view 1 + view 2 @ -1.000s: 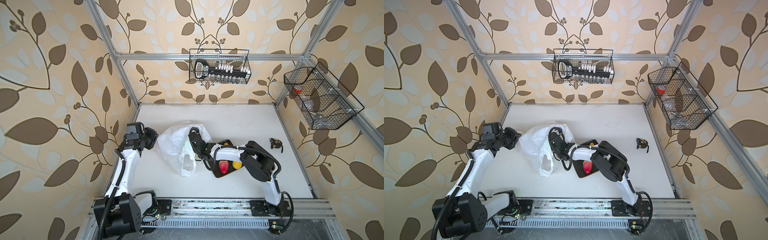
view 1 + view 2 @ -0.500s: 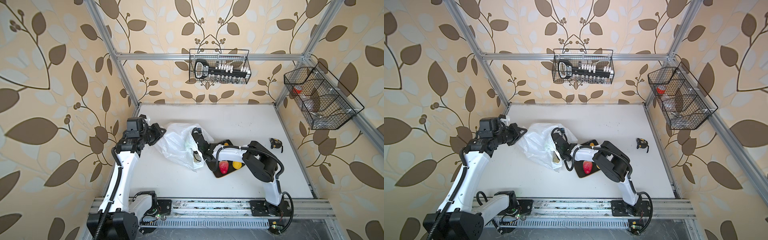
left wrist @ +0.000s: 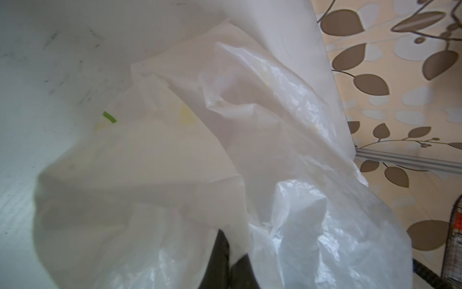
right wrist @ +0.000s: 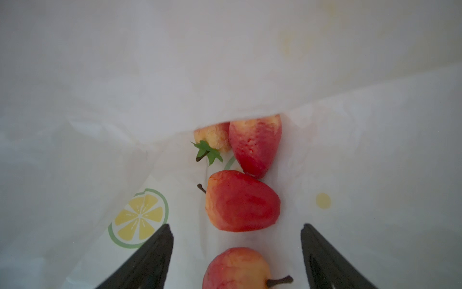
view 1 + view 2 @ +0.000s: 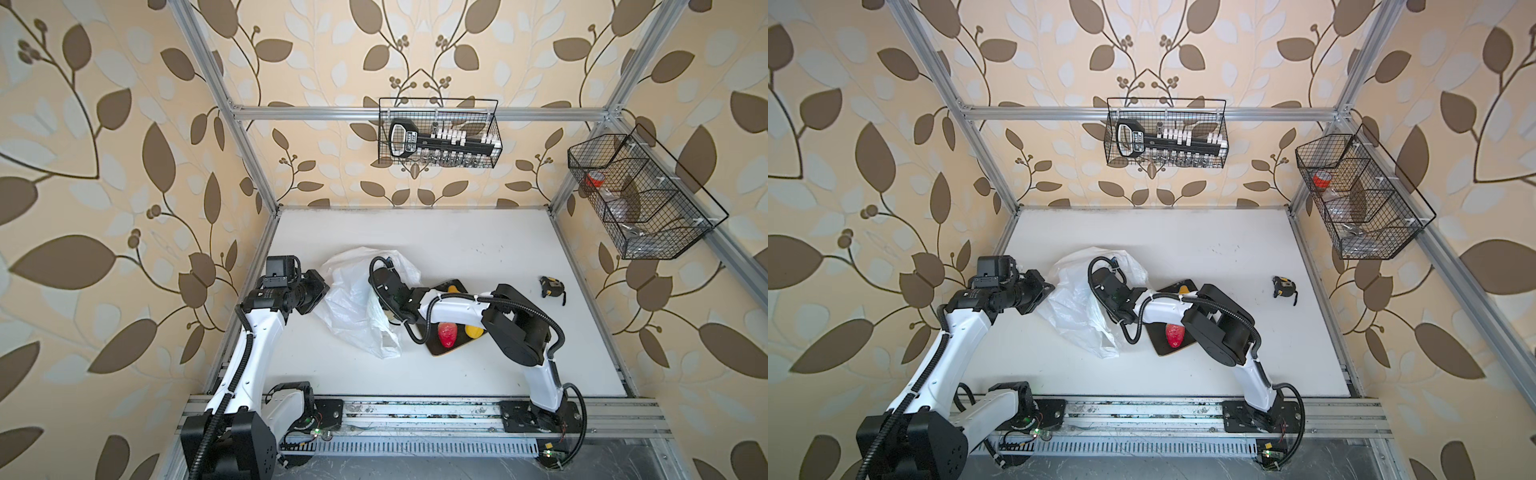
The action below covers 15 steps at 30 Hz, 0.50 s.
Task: Take fruits out of the plastic bag
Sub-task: Shake the plastic bag at the middle-left of the table.
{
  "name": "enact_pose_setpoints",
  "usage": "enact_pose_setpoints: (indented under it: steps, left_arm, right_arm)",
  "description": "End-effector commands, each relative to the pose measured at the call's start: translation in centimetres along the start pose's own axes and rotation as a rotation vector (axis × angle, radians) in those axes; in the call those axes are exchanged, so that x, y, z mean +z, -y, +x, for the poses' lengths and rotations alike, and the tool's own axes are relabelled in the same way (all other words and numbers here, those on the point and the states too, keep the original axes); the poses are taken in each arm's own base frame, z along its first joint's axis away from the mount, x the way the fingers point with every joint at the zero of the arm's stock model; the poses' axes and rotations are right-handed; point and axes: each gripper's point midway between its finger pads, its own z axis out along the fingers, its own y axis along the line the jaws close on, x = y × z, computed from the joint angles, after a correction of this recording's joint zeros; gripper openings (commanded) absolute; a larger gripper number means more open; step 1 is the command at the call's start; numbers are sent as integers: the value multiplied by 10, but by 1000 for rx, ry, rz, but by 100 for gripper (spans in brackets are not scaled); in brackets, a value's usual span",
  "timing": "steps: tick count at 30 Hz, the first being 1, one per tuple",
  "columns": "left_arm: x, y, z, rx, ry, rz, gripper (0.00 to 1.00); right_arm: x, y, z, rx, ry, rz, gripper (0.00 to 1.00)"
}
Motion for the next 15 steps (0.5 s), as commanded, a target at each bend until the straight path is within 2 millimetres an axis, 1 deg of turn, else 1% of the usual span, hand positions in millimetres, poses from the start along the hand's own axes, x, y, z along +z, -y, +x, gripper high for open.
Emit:
enact_pose_setpoints:
  steps: [1,4,5,7,8,9,10,12,13,15]
  left_arm:
    - [-24,70,7,181,-18,219,0]
    - [-47,115,28,373,-27,292,0]
    - [-53,128,35,412,-40,336,0]
    - [-59,142,44,444,-59,405,0]
    - [-58,142,44,445,-57,409,0]
    - [-55,138,41,439,-43,384,0]
    - [-49,126,36,422,-16,330,0]
    - [-36,97,25,370,39,190,0]
    - [-29,78,19,337,56,109,0]
    - [-18,45,12,265,62,-18,0]
  right_arm:
    - [6,8,5,-58,2,51,82]
    - [1,8,0,-73,19,59,83]
    - [0,10,-1,-77,22,63,83]
    - [-1,12,-1,-85,23,68,83]
    - [-2,12,-1,-88,23,70,83]
    - [-2,13,0,-90,20,72,83]
    - [-3,16,1,-91,16,76,83]
    - [-4,19,5,-95,8,80,83]
    - [-5,20,6,-98,5,80,83]
    - [-7,22,9,-107,-4,80,83]
